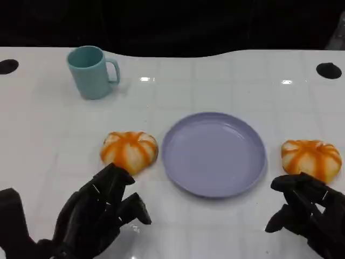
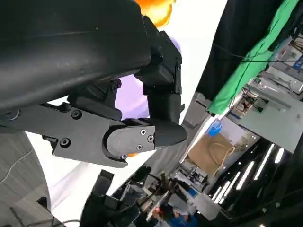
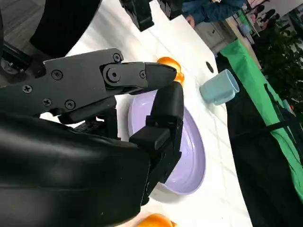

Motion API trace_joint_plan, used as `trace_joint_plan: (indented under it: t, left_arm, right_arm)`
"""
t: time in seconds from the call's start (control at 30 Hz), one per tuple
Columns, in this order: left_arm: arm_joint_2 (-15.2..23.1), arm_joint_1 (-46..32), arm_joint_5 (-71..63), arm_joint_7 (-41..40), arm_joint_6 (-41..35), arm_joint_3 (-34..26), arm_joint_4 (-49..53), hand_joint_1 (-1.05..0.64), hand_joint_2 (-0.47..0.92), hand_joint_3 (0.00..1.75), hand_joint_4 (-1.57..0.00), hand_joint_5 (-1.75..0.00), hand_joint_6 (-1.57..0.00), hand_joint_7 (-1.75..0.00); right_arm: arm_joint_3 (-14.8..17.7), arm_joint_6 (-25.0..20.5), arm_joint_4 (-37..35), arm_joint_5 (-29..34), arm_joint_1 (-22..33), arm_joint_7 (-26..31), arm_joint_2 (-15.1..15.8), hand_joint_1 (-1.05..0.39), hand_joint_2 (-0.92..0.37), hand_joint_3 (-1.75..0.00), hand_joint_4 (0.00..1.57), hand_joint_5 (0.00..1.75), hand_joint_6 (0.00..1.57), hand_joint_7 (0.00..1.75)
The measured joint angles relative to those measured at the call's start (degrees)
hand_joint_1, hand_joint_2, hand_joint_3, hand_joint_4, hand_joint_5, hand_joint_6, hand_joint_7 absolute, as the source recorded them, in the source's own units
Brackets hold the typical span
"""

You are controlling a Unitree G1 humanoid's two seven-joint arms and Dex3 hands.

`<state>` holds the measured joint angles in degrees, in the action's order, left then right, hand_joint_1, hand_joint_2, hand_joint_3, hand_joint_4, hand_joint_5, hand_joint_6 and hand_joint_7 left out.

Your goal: Grasp the bread from the table and place it into the plate.

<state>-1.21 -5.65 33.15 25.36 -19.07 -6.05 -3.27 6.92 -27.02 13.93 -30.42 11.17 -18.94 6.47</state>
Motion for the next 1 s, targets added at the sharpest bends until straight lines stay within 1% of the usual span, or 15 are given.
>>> trace_joint_plan:
  t: [0.07, 0.1, 0.13, 0.17, 0.2, 0.27, 0.3, 0.33, 0.4, 0.43, 0.53, 0.67, 0.77, 0.87, 1.0]
  left_arm:
    - [0.4, 0.2, -1.0, 0.5, 1.8, 0.1, 0.0, -0.54, 0.92, 0.48, -0.67, -1.75, -0.43, -1.71]
    - [0.4, 0.2, -1.1, 0.6, 2.3, 0.2, 0.0, -0.55, 0.92, 0.47, -0.63, -1.73, -0.49, -1.46]
    - [0.6, 0.2, -2.7, 0.6, 3.7, 0.6, 0.1, -0.55, 0.92, 0.45, -0.60, -1.68, -0.51, -1.29]
    - [1.1, 0.3, -4.8, 0.6, 5.8, 1.3, 0.2, -0.53, 0.92, 0.43, -0.57, -1.55, -0.53, -1.03]
    - [1.7, 0.7, -8.1, 0.5, 9.0, 2.0, 0.3, -0.52, 0.92, 0.42, -0.55, -1.46, -0.56, -0.85]
    - [3.7, 2.4, -16.1, -0.6, 17.1, 3.3, 0.7, -0.51, 0.92, 0.41, -0.54, -1.42, -0.57, -0.75]
    - [4.3, 3.2, -18.4, -1.0, 20.1, 3.5, 0.9, -0.49, 0.92, 0.31, -0.47, -1.18, -0.54, -0.57]
    - [5.1, 4.1, -21.8, -2.1, 22.8, 4.1, 1.0, -0.48, 0.92, 0.28, -0.45, -1.08, -0.54, -0.48]
    - [7.9, 5.9, -30.1, -4.6, 26.1, 5.6, 1.4, -0.46, 0.92, 0.23, -0.40, -1.00, -0.54, -0.36]
    - [9.2, 6.8, -33.6, -5.8, 27.4, 6.2, 1.6, -0.48, 0.92, 0.18, -0.32, -0.94, -0.52, -0.28]
    - [13.1, 9.2, -43.6, -10.0, 32.6, 7.7, 2.9, -0.53, 0.92, 0.09, -0.27, -0.75, -0.50, -0.14]
    - [17.8, 12.2, -56.4, -16.1, 36.9, 9.7, 4.0, -0.53, 0.89, 0.03, -0.20, -0.63, -0.46, -0.07]
    - [19.7, 14.3, -63.0, -18.1, 36.6, 11.3, 4.2, -0.53, 0.87, 0.01, -0.12, -0.54, -0.40, -0.02]
    - [22.0, 16.0, -68.7, -18.2, 35.0, 13.2, 4.1, -0.53, 0.86, 0.00, -0.11, -0.51, -0.39, -0.01]
    - [22.5, 16.4, -69.9, -18.2, 34.1, 13.8, 4.1, -0.53, 0.86, 0.00, -0.12, -0.49, -0.39, 0.00]
  right_arm:
    - [-0.1, 0.0, 0.1, 0.0, 0.0, 0.2, 0.0, -0.45, -0.92, -0.28, 0.58, 1.48, 0.55, 1.08]
    - [-0.2, 0.0, 0.2, 0.0, 0.0, 0.3, 0.0, -0.45, -0.92, -0.28, 0.57, 1.48, 0.54, 1.08]
    - [-0.2, 0.0, 0.2, 0.0, 0.0, 0.4, 0.0, -0.45, -0.92, -0.28, 0.57, 1.48, 0.54, 1.09]
    - [-0.3, 0.0, 0.2, 0.0, 0.0, 0.4, 0.0, -0.45, -0.92, -0.28, 0.57, 1.48, 0.54, 1.09]
    - [-0.5, -0.1, 0.3, 0.0, 0.0, 0.4, 0.0, -0.45, -0.92, -0.27, 0.58, 1.48, 0.54, 1.09]
    - [-0.7, -0.8, 0.6, -0.1, 0.0, 0.8, -0.1, -0.45, -0.92, -0.27, 0.58, 1.48, 0.54, 1.10]
    - [-0.7, -0.9, 0.6, -0.1, 0.0, 1.0, -0.1, -0.44, -0.92, -0.30, 0.57, 1.48, 0.53, 1.10]
    - [-0.7, -0.9, 0.6, -0.1, 0.0, 1.0, -0.1, -0.44, -0.92, -0.30, 0.57, 1.48, 0.52, 1.11]
    - [-0.7, -0.9, 0.6, -0.2, 0.0, 0.8, -0.1, -0.44, -0.92, -0.31, 0.57, 1.48, 0.52, 1.11]
    - [-0.7, -0.8, 0.6, -0.2, 0.0, 0.7, -0.1, -0.45, -0.92, -0.31, 0.57, 1.48, 0.52, 1.12]
    - [-0.8, -0.7, 0.6, -0.1, 0.0, 0.4, -0.1, -0.45, -0.92, -0.31, 0.57, 1.49, 0.51, 1.14]
    - [-0.8, -0.7, 0.6, -0.2, 0.0, 0.4, -0.1, -0.44, -0.92, -0.31, 0.58, 1.48, 0.51, 1.15]
    - [-0.8, -0.7, 0.6, -0.2, -0.1, 0.4, -0.1, -0.44, -0.92, -0.31, 0.57, 1.48, 0.50, 1.15]
    - [-0.8, -0.7, 0.6, -0.2, -0.1, 0.3, -0.1, -0.44, -0.92, -0.32, 0.56, 1.48, 0.50, 1.15]
    - [-0.8, -0.7, 0.6, -0.2, -0.1, 0.3, -0.1, -0.44, -0.92, -0.32, 0.56, 1.48, 0.49, 1.16]
